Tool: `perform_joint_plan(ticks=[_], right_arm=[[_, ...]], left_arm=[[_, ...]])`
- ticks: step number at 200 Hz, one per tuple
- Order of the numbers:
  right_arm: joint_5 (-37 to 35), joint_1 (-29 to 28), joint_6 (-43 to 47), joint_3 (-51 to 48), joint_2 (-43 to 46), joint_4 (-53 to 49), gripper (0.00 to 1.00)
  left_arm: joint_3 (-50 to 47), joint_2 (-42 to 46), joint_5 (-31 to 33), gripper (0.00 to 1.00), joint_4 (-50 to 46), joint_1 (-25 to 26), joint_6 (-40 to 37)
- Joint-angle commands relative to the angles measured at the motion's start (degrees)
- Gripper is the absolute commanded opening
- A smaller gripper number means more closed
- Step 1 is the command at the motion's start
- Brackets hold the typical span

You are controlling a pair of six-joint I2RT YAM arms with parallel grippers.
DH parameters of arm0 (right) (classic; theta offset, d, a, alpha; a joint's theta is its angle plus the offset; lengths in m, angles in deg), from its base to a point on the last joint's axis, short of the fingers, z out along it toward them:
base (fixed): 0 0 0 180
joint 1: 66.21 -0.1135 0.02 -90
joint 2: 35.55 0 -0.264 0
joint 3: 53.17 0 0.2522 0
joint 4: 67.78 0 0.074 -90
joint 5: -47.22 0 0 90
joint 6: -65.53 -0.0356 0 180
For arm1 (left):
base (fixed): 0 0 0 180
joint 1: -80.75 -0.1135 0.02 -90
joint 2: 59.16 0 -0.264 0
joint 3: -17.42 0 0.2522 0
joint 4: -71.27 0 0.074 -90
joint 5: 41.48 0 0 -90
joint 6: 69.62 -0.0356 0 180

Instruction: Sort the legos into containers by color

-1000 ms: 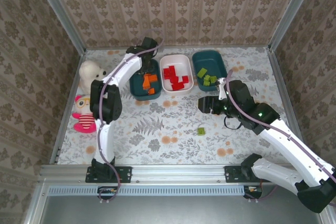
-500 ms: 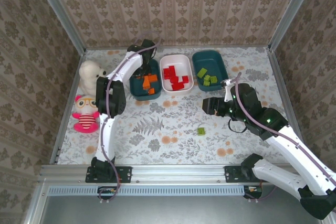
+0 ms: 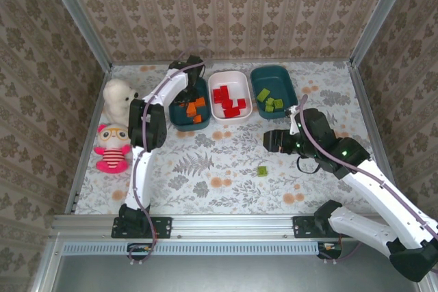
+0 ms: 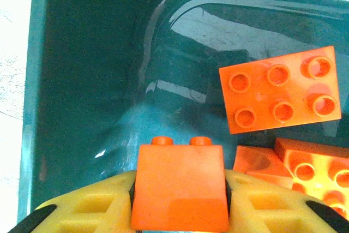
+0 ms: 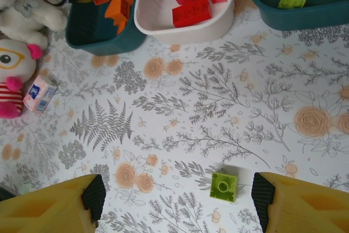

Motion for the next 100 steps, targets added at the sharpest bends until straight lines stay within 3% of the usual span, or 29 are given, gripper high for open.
perform_joint_plan(ticks=[1,32,54,82,100], right_arm=[[-1.17,-0.22,0.34,0.84,-0.47,-2.51,0.75],[-0.99,-0.22,0.86,1.45,-2.41,-4.35,0.75],[-0.5,-0.36,0.84,1.8,-3.32,-4.42,0.75],[-2.25,-1.53,1.23,2.46,-6.14,-6.58,0.74],[-3.36,-2.87,0.55,2.38,-11.02,-9.41,0.73]], left_arm=[[1.43,3.17,-0.25,0.45,-1.94,0.27,0.2],[1.74,6.51,-0.13,0.55,-1.93,0.46,-0.45],[2.11,9.84,-0.01,0.57,-1.91,0.8,-0.81],[0.35,17.51,-0.24,0.59,0.31,2.71,-2.68],[-6.3,25.2,-2.34,0.62,4.93,5.37,-5.21]])
